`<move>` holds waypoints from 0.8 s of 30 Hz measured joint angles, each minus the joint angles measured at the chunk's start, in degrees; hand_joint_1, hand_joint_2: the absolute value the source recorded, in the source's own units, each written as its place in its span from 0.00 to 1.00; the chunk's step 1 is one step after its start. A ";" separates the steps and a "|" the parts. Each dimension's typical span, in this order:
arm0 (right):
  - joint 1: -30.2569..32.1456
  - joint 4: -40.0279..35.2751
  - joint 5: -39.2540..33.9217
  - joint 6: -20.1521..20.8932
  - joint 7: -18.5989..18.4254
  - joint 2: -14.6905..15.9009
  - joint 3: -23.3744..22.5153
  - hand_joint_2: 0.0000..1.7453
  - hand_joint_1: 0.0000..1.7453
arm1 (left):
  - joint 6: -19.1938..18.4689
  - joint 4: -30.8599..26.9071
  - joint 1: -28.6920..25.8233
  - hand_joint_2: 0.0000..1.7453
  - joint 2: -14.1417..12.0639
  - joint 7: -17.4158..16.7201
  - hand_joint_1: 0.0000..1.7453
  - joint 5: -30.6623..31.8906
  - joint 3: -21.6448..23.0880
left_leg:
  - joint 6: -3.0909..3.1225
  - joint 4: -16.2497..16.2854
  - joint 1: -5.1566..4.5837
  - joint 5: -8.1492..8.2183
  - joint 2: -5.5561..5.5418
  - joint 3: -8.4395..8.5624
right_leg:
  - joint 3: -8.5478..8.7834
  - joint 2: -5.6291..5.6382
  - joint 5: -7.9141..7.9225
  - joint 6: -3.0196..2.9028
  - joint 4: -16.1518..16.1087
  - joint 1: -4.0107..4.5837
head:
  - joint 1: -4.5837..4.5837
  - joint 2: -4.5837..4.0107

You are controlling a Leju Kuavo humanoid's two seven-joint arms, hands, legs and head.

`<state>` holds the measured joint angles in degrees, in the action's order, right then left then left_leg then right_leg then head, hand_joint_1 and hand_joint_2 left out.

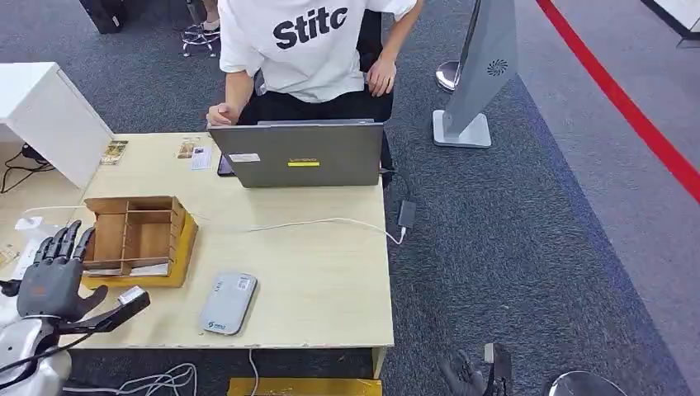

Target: Pass the card to the sensor for recognition and then transmit it.

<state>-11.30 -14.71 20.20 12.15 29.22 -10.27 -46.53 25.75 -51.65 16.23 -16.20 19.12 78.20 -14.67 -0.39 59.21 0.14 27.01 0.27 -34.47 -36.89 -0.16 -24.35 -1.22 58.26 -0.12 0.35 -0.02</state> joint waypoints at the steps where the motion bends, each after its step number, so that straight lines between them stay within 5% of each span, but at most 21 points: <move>1: 0.01 0.00 0.00 0.00 0.00 0.00 0.00 1.00 0.00 | 0.00 0.00 -0.01 1.00 -0.02 0.02 1.00 -0.20 0.02 | 0.00 0.00 0.00 0.00 0.00 0.00 | 0.00 0.00 0.00 0.00 0.00 0.00 | 0.00 0.00; 24: 0.00 0.00 -0.07 0.02 0.00 0.00 0.04 1.00 0.00 | -0.35 0.00 -0.15 1.00 -1.03 0.44 1.00 -1.62 0.02 | 0.00 0.00 0.00 0.00 0.00 0.00 | 0.00 0.00 0.00 0.00 0.00 0.00 | -0.02 0.00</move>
<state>-11.30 -14.71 20.13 12.17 29.22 -10.27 -46.49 25.40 -51.65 16.08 -17.22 19.56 76.59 -14.64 -0.39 59.21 0.14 27.01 0.27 -34.47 -36.89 -0.16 -24.34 -1.22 58.26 -0.12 0.33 -0.02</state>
